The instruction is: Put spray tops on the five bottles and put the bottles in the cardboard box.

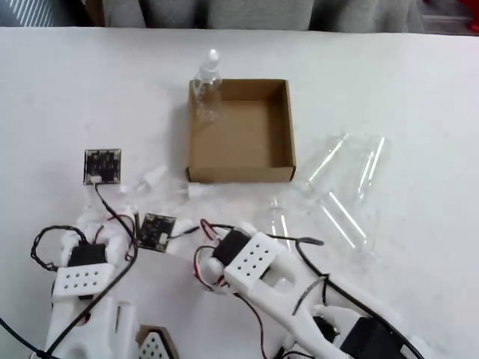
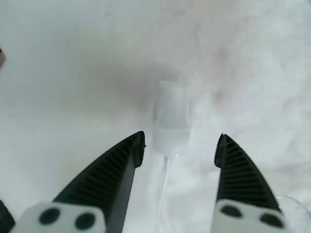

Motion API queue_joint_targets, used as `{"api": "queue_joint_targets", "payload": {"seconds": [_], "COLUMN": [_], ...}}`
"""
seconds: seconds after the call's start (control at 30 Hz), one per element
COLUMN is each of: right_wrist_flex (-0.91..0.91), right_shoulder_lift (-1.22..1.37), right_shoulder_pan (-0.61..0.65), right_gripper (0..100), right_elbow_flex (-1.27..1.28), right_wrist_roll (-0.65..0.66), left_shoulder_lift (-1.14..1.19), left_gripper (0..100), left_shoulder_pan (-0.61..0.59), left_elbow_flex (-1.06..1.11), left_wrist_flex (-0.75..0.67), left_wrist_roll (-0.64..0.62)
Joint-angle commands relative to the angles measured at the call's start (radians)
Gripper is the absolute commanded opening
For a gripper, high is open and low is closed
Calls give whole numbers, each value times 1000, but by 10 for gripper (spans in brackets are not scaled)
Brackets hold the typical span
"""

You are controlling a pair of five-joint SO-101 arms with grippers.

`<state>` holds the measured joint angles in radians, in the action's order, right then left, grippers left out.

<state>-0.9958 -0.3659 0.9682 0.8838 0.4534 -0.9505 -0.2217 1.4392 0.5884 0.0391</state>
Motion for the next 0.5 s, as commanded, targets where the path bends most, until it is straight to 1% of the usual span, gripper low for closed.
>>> {"api": "queue_joint_targets", "payload": {"seconds": [0.0, 0.17, 0.47], "right_wrist_flex": [10, 38, 38], "right_shoulder_lift": [82, 163, 165], "right_shoulder_pan": [-10, -10, -10], "right_gripper": [207, 206, 205], "right_elbow_flex": [-15, -37, -69], "right_wrist_roll": [14, 14, 12], "left_shoulder_lift": [-22, -22, -22], "left_gripper": [27, 27, 27], "left_shoulder_pan": [13, 12, 12], "left_elbow_flex": [-8, -8, -8], "left_wrist_flex": [-23, -23, -23], "left_wrist_roll": [6, 6, 6]}}
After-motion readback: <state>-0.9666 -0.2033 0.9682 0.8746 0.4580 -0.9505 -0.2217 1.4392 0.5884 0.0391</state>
